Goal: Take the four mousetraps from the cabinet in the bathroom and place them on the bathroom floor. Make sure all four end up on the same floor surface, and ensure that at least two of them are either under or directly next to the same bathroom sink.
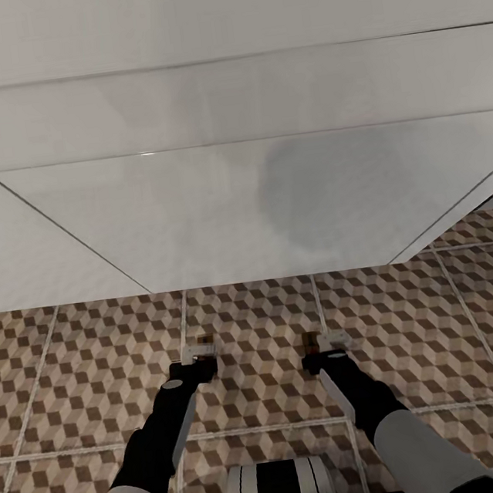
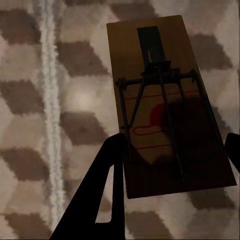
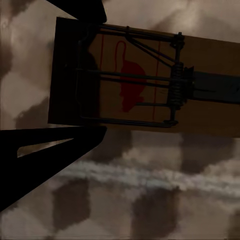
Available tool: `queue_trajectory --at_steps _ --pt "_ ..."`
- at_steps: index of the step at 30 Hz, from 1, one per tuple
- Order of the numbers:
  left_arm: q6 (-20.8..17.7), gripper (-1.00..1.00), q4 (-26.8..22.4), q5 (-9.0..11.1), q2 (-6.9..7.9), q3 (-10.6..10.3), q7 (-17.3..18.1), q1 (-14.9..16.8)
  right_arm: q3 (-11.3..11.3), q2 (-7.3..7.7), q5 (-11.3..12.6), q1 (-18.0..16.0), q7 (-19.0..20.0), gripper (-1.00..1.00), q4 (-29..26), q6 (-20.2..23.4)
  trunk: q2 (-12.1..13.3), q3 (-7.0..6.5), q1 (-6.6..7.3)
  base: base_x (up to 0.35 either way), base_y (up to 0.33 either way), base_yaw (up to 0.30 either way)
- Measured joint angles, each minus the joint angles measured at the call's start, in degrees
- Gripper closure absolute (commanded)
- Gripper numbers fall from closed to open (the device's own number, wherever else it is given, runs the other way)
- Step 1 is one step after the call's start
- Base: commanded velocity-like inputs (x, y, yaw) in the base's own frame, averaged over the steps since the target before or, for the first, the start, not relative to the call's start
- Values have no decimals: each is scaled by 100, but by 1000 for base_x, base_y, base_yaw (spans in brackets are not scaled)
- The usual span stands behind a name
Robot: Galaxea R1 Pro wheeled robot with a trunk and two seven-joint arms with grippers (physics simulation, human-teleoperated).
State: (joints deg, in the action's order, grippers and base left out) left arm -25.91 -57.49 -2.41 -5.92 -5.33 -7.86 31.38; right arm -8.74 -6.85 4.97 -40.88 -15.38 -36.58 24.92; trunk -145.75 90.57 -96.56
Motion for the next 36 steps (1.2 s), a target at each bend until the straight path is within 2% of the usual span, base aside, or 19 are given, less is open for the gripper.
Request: queue_trajectory --at_steps 2,7,15,23,36 --pt "67 100 65 0 0 0 0 -17 0 0 1 0 -1 100 64 -48 0 0 0 0 0 0" --pt "-87 100 -52 -10 19 7 -48 -179 -30 28 35 155 -72 100 -32 140 0 0 0 0 0 0" --pt "-333 100 -308 -17 23 15 -56 -430 -40 69 40 192 -81 100 -291 439 0 0 0 0 0 0" --pt "-565 100 -565 -14 23 21 -58 -440 -43 82 29 196 -82 100 -550 588 0 0 0 0 0 0" --pt "-559 100 -642 -13 20 23 -57 -441 -43 84 29 196 -122 100 -827 583 0 0 0 0 0 0"
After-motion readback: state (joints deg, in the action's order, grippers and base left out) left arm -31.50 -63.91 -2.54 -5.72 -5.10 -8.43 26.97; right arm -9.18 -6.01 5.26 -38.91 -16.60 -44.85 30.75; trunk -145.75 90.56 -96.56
